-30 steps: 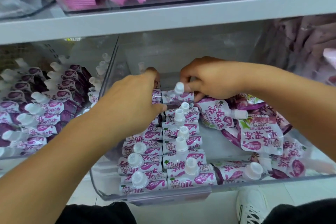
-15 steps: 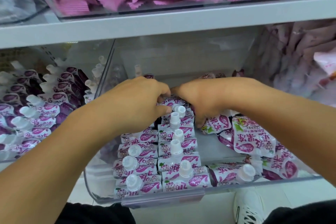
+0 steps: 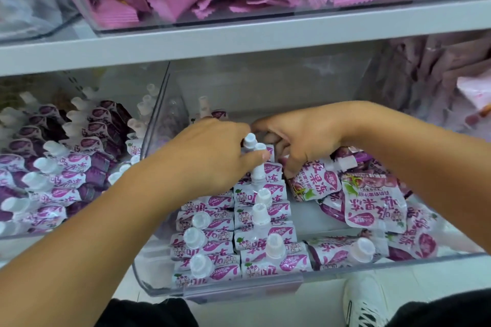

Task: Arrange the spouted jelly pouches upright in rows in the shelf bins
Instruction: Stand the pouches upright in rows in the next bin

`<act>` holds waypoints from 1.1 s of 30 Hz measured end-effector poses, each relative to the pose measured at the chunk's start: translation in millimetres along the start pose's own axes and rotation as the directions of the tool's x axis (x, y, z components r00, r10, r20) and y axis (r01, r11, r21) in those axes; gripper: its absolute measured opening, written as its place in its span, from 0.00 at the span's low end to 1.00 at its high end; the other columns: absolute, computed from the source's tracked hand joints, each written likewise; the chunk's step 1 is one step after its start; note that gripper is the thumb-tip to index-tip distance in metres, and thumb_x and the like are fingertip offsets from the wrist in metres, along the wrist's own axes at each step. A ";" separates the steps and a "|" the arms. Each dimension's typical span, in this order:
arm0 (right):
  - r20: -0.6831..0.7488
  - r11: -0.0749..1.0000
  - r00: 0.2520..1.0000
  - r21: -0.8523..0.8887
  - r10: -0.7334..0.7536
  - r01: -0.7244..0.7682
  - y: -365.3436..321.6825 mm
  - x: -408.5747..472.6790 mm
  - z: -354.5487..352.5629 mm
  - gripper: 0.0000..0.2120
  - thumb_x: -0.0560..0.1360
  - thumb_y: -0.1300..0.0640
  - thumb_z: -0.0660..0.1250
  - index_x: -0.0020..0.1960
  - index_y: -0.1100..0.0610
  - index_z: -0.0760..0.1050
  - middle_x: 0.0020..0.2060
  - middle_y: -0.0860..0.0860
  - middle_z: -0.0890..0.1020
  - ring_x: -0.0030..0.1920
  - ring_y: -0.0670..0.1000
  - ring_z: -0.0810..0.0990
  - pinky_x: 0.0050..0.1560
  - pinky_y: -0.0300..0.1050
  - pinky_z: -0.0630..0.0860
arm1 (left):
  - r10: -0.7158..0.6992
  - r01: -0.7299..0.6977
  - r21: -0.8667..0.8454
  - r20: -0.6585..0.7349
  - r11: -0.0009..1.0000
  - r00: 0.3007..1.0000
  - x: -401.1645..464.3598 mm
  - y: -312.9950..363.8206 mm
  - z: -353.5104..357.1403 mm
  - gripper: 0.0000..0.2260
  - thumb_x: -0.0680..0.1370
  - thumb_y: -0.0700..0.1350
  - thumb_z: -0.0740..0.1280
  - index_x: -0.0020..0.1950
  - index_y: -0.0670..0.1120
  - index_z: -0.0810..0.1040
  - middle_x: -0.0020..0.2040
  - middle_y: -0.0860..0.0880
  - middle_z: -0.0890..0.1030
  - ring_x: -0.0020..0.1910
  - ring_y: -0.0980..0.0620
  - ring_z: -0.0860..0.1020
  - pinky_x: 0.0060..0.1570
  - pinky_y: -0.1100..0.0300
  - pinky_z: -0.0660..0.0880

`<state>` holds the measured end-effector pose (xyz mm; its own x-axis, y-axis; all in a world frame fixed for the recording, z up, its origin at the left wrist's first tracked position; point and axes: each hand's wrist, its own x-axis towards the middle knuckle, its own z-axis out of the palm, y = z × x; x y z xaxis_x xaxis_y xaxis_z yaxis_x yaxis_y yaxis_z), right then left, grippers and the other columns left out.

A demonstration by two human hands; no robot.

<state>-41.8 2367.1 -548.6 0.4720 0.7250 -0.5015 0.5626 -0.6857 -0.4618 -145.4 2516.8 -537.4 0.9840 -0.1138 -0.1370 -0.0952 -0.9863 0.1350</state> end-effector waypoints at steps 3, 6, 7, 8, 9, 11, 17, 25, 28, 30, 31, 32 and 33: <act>-0.099 0.976 0.991 -0.189 0.092 -0.109 -8.4 -26.5 -3.6 0.36 0.65 0.57 0.80 0.69 0.50 0.67 0.56 0.44 0.78 0.51 0.45 0.80 0.49 0.42 0.78 | -0.031 0.030 0.034 0.048 0.999 0.998 2.5 0.9 -2.4 0.18 0.80 0.64 0.55 0.39 0.52 0.66 0.35 0.53 0.70 0.35 0.54 0.67 0.38 0.54 0.63; -0.255 0.842 0.961 -0.489 0.111 -0.227 -26.3 -63.5 5.4 0.22 0.63 0.43 0.79 0.47 0.45 0.68 0.43 0.44 0.73 0.41 0.47 0.74 0.38 0.42 0.73 | -0.028 0.026 0.032 0.062 0.999 0.998 1.8 -0.3 -2.0 0.17 0.80 0.63 0.54 0.39 0.53 0.64 0.35 0.53 0.70 0.34 0.57 0.66 0.36 0.54 0.61; -0.281 0.800 0.948 -0.530 0.149 -0.283 -33.1 -71.2 9.8 0.24 0.63 0.38 0.77 0.44 0.47 0.66 0.40 0.45 0.71 0.37 0.47 0.72 0.36 0.43 0.71 | -0.025 0.023 0.036 0.062 0.999 0.998 1.6 -0.7 -1.8 0.17 0.80 0.63 0.54 0.40 0.53 0.64 0.35 0.53 0.70 0.34 0.57 0.66 0.36 0.54 0.61; -0.301 0.757 0.934 -0.560 0.192 -0.336 -39.5 -75.8 13.9 0.27 0.62 0.34 0.75 0.43 0.49 0.64 0.37 0.45 0.67 0.35 0.47 0.71 0.36 0.44 0.70 | -0.023 0.021 0.040 0.063 0.999 0.998 1.6 -0.5 -1.6 0.16 0.80 0.63 0.53 0.40 0.53 0.65 0.35 0.53 0.70 0.35 0.56 0.66 0.36 0.54 0.61; -0.291 0.715 0.931 -0.601 0.219 -0.356 -43.6 -76.7 18.2 0.30 0.61 0.32 0.74 0.43 0.51 0.63 0.35 0.45 0.65 0.36 0.48 0.71 0.39 0.44 0.71 | -0.026 0.023 0.046 0.065 0.999 0.998 1.3 -0.3 -1.3 0.16 0.80 0.63 0.53 0.42 0.53 0.65 0.35 0.53 0.70 0.35 0.54 0.67 0.37 0.54 0.62; -0.221 0.663 0.946 -0.674 0.239 -0.325 -46.6 -69.6 28.9 0.31 0.61 0.32 0.75 0.51 0.50 0.67 0.36 0.46 0.64 0.44 0.52 0.73 0.47 0.48 0.74 | -0.040 0.037 0.046 0.062 0.998 0.997 0.6 0.4 -1.1 0.15 0.81 0.62 0.53 0.46 0.53 0.68 0.36 0.52 0.70 0.37 0.51 0.68 0.39 0.54 0.63; -0.237 0.836 0.964 -0.499 0.124 -0.230 -28.6 -63.5 20.8 0.24 0.66 0.53 0.78 0.58 0.49 0.72 0.43 0.44 0.74 0.45 0.49 0.75 0.43 0.43 0.75 | -0.053 0.052 0.011 0.073 0.999 0.996 -2.2 -1.6 -1.8 0.13 0.80 0.62 0.55 0.46 0.54 0.68 0.37 0.52 0.71 0.36 0.55 0.67 0.37 0.54 0.62; -0.165 0.955 0.984 -0.276 0.069 -0.113 -20.0 -57.2 24.0 0.31 0.66 0.56 0.78 0.62 0.41 0.67 0.49 0.43 0.73 0.44 0.46 0.76 0.45 0.46 0.78 | -0.054 0.055 -0.011 0.088 0.998 0.995 -1.5 -3.3 0.5 0.13 0.81 0.61 0.55 0.49 0.53 0.71 0.38 0.52 0.70 0.48 0.47 0.70 0.42 0.54 0.67; -0.228 0.951 0.971 -0.282 0.066 -0.131 -17.0 -60.6 18.3 0.30 0.66 0.58 0.76 0.62 0.41 0.69 0.52 0.43 0.76 0.40 0.42 0.76 0.39 0.41 0.77 | -0.052 0.054 -0.019 0.092 0.998 0.994 -0.7 -3.4 1.1 0.13 0.81 0.60 0.55 0.50 0.52 0.70 0.38 0.51 0.70 0.50 0.46 0.69 0.43 0.53 0.67; -0.362 0.963 0.931 -0.236 0.037 -0.130 -12.0 -68.9 8.6 0.27 0.66 0.59 0.76 0.61 0.42 0.73 0.49 0.41 0.79 0.37 0.39 0.78 0.36 0.33 0.74 | -0.045 0.046 -0.013 0.098 0.999 0.994 0.7 -4.1 1.7 0.14 0.81 0.60 0.55 0.52 0.51 0.71 0.39 0.51 0.71 0.49 0.45 0.69 0.44 0.53 0.68; -0.453 0.968 0.892 -0.223 0.002 -0.115 -8.6 -72.2 4.7 0.25 0.65 0.59 0.75 0.59 0.43 0.76 0.46 0.40 0.80 0.36 0.36 0.78 0.35 0.28 0.71 | -0.044 0.046 -0.015 0.100 0.999 0.994 1.4 -4.7 1.8 0.15 0.81 0.60 0.55 0.54 0.51 0.72 0.39 0.51 0.71 0.50 0.45 0.70 0.45 0.52 0.69; -0.547 0.975 0.836 -0.206 -0.044 -0.083 -7.0 -74.8 2.4 0.22 0.65 0.60 0.75 0.57 0.45 0.79 0.42 0.39 0.81 0.35 0.33 0.76 0.35 0.24 0.68 | -0.044 0.046 -0.017 0.100 0.999 0.994 2.0 -5.3 1.9 0.15 0.81 0.60 0.55 0.55 0.52 0.72 0.40 0.51 0.71 0.51 0.45 0.70 0.46 0.52 0.70; -0.627 0.980 0.774 -0.192 -0.088 -0.044 -7.3 -76.2 1.9 0.19 0.66 0.61 0.74 0.55 0.47 0.81 0.38 0.38 0.80 0.33 0.32 0.76 0.34 0.23 0.67 | -0.044 0.046 -0.017 0.101 0.999 0.994 2.4 -5.9 2.2 0.15 0.81 0.61 0.55 0.55 0.52 0.72 0.40 0.51 0.72 0.51 0.45 0.70 0.46 0.52 0.71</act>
<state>-83.2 2316.8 -508.5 0.7414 0.6618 0.1111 0.6610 -0.6919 -0.2905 -142.8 2522.0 -540.7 0.9671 -0.0814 -0.2411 -0.0471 -0.9883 0.1448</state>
